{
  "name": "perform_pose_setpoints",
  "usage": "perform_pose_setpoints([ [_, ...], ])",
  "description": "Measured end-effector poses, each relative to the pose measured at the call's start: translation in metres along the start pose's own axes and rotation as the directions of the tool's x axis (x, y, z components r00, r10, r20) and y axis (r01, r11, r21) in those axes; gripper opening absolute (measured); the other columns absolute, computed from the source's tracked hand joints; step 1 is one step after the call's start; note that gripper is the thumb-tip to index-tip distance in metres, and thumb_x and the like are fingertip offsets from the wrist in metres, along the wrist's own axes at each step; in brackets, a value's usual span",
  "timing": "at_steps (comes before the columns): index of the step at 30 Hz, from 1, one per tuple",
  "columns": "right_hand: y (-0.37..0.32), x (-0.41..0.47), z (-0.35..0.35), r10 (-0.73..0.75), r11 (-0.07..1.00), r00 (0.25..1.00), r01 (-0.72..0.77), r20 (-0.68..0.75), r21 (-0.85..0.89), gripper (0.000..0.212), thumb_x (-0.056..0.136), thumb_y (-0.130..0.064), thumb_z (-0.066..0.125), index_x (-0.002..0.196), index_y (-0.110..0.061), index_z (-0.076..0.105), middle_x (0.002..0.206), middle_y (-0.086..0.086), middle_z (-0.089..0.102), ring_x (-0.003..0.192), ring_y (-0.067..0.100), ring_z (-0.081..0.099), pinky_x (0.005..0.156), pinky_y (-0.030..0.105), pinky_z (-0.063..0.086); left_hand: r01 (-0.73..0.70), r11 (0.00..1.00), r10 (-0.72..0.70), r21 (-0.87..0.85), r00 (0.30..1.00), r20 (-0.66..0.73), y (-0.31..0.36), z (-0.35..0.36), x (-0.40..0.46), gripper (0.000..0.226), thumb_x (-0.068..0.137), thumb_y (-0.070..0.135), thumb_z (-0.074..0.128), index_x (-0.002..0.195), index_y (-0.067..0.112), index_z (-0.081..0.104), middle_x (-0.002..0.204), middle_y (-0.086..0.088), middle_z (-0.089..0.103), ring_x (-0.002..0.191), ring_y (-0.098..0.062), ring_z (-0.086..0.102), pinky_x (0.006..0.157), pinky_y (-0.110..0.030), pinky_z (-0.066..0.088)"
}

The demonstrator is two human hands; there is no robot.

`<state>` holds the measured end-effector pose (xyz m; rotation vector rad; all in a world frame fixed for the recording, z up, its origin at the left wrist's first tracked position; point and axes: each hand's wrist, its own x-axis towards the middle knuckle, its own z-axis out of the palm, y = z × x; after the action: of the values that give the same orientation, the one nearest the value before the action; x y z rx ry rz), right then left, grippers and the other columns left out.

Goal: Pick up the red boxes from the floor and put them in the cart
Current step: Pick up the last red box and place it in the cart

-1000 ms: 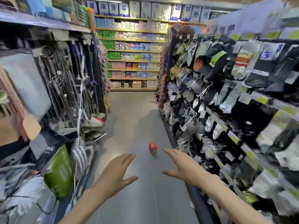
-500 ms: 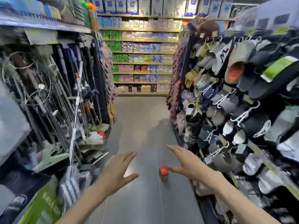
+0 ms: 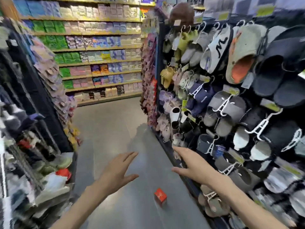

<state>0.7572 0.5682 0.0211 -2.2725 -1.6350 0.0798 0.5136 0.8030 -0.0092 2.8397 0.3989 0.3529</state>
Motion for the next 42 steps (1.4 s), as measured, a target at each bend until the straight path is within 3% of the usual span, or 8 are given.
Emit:
perform_pose_setpoints([
  [9,0.076,0.068,0.037,0.336,0.941,0.942,-0.336,-0.009,0.042,0.085,0.084,-0.062,0.063,0.151,-0.022,0.028,0.148,-0.004,0.042,0.133,0.013,0.04,0.109,0.025,0.031,-0.241,0.968,0.249,-0.075,0.959,0.133,-0.073,0.075,0.183,0.082,0.086,0.068,0.047,0.151,0.019,0.035,0.151,-0.003,0.043,0.133,-0.025,0.045,0.108,-0.032,0.033],
  [14,0.138,0.113,0.107,0.474,0.871,0.879,-0.477,0.051,0.118,0.085,0.082,-0.06,0.065,0.151,-0.023,0.03,0.151,-0.005,0.04,0.139,0.014,0.033,0.108,0.02,0.024,-0.232,0.963,0.258,-0.136,0.939,0.226,-0.121,0.142,0.238,0.077,0.09,0.054,0.063,0.152,0.018,0.034,0.152,-0.003,0.041,0.135,-0.022,0.04,0.109,-0.021,0.02],
  [21,0.207,0.177,0.221,0.561,0.781,0.804,-0.593,0.197,0.195,0.083,0.081,-0.064,0.062,0.148,-0.024,0.034,0.141,-0.011,0.044,0.132,0.007,0.038,0.109,0.018,0.024,-0.18,0.966,0.228,-0.184,0.929,0.292,-0.205,0.247,0.297,0.073,0.091,0.061,0.052,0.15,0.019,0.037,0.153,-0.002,0.042,0.141,-0.021,0.036,0.114,-0.036,0.032],
  [24,0.237,0.196,0.297,0.615,0.725,0.752,-0.658,0.239,0.205,0.084,0.078,-0.067,0.061,0.148,-0.028,0.034,0.147,-0.008,0.043,0.135,0.01,0.038,0.113,0.033,0.031,-0.154,0.969,0.209,-0.191,0.927,0.312,-0.245,0.312,0.313,0.075,0.091,0.06,0.054,0.15,0.017,0.037,0.152,-0.005,0.043,0.141,-0.024,0.038,0.112,-0.042,0.035],
  [30,0.291,0.217,0.474,0.623,0.686,0.711,-0.697,0.327,0.209,0.083,0.084,-0.06,0.062,0.151,-0.025,0.029,0.153,-0.01,0.034,0.14,0.008,0.029,0.112,0.02,0.02,-0.1,0.973,0.167,-0.208,0.926,0.338,-0.314,0.466,0.311,0.076,0.091,0.059,0.053,0.153,0.019,0.032,0.156,-0.003,0.037,0.146,-0.022,0.028,0.116,-0.041,0.029],
  [32,0.316,0.214,0.583,0.642,0.639,0.679,-0.73,0.356,0.241,0.085,0.083,-0.062,0.061,0.152,-0.028,0.025,0.154,-0.009,0.032,0.14,0.008,0.029,0.114,0.024,0.024,-0.076,0.967,0.16,-0.242,0.924,0.348,-0.355,0.562,0.29,0.076,0.092,0.059,0.053,0.153,0.02,0.031,0.157,-0.003,0.036,0.146,-0.022,0.027,0.116,-0.042,0.029],
  [34,0.321,0.226,0.59,0.64,0.633,0.672,-0.736,0.372,0.241,0.085,0.083,-0.061,0.063,0.152,-0.029,0.024,0.154,-0.008,0.033,0.14,0.009,0.03,0.113,0.028,0.027,-0.077,0.969,0.158,-0.236,0.923,0.35,-0.358,0.566,0.298,0.076,0.092,0.059,0.053,0.153,0.02,0.03,0.157,-0.004,0.035,0.147,-0.023,0.027,0.115,-0.045,0.03],
  [42,0.363,0.187,0.842,0.708,0.556,0.581,-0.809,0.401,0.191,0.089,0.08,-0.053,0.072,0.15,-0.02,0.028,0.147,0.003,0.041,0.134,0.021,0.038,0.11,0.035,0.033,-0.013,0.969,0.135,-0.245,0.863,0.487,-0.437,0.768,0.199,0.076,0.091,0.06,0.053,0.153,0.024,0.029,0.158,0.0,0.034,0.147,-0.02,0.025,0.116,-0.044,0.029],
])
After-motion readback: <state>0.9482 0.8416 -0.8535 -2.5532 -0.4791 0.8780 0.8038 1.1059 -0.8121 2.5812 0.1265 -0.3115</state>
